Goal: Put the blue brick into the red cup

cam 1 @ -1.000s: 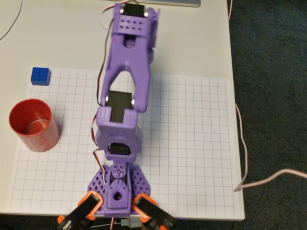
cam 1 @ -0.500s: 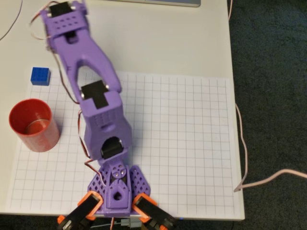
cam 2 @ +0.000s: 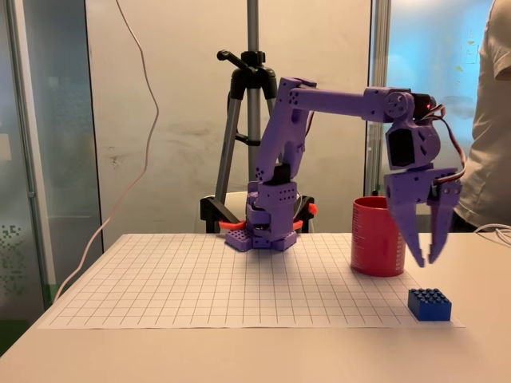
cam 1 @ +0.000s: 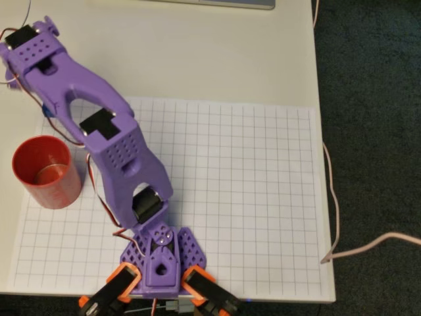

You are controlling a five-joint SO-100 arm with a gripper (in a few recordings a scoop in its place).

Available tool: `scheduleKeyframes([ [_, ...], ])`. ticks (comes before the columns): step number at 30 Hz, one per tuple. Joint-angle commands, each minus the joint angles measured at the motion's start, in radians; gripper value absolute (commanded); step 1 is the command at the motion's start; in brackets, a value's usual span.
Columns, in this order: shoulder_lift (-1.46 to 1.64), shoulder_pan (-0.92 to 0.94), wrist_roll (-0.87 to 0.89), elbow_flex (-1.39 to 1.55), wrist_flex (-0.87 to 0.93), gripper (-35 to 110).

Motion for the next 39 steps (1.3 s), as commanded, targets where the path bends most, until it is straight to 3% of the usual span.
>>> scheduleKeyframes([
  [1,0.041,0.018,0.046,-0.075,-0.06,0],
  [12,-0.081,0.058,-0.156,-0.089,0.008,0],
  [21,-0.112,0.083,-0.245,-0.291,0.209,0],
  [39,-0.1,-0.025,-0.127,-0.219,0.213,0],
])
